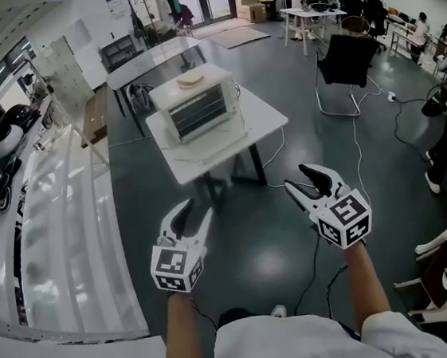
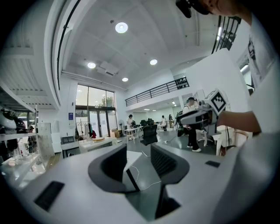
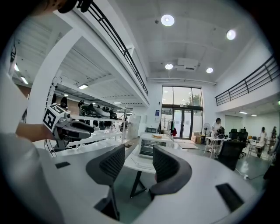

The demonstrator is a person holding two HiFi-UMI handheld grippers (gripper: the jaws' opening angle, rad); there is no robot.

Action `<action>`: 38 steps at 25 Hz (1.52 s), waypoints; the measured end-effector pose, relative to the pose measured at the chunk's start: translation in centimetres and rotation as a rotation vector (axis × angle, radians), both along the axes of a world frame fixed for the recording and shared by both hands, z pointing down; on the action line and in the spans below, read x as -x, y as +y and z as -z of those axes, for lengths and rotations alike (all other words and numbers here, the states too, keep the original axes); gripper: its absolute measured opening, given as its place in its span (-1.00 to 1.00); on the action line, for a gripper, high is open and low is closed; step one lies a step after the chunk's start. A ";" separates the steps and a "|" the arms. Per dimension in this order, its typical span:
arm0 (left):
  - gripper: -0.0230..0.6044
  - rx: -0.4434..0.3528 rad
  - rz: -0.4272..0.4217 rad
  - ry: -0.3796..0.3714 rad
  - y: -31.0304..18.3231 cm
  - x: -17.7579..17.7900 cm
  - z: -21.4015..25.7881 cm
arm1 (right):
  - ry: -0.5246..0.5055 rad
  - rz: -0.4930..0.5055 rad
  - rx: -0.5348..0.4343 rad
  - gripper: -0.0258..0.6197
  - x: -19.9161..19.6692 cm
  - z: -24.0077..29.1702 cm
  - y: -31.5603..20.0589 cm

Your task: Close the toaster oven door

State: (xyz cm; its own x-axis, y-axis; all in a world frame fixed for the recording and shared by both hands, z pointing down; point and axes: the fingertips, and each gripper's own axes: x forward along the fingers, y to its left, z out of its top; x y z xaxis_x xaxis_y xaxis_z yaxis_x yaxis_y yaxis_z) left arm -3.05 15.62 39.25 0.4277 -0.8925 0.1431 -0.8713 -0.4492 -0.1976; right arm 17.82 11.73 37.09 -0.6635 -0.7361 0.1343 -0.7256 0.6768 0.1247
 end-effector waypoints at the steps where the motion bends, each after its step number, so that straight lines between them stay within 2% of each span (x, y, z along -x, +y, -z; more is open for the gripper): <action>1: -0.39 0.005 0.004 -0.002 -0.2 -0.2 -0.2 | -0.001 0.003 0.005 -0.32 -0.3 -0.2 -0.2; 6: -0.39 0.021 0.019 -0.011 -1.5 -0.5 -0.8 | -0.001 0.023 0.022 -0.32 -0.3 -0.9 -1.9; 13: -0.39 0.026 0.027 -0.001 -6.7 0.8 -1.6 | 0.021 0.037 0.029 -0.32 1.0 -1.7 -6.9; 20: -0.39 0.031 0.019 0.035 -18.1 4.2 -2.5 | 0.041 0.009 0.013 -0.32 3.8 -1.3 -17.4; 24: -0.39 0.025 -0.007 0.002 -23.9 5.3 -2.3 | 0.025 -0.008 0.006 -0.32 5.5 -0.8 -22.8; 27: -0.39 0.026 -0.015 -0.002 -28.0 7.4 -2.1 | 0.009 -0.019 0.009 -0.32 7.7 -0.4 -26.6; 33: -0.39 0.059 -0.045 0.003 -34.7 9.5 -2.4 | -0.043 -0.042 0.027 -0.32 9.9 0.2 -33.2; 38: -0.39 0.085 -0.063 0.003 -38.0 11.1 -3.1 | 0.002 -0.052 0.086 -0.32 11.5 -1.4 -36.5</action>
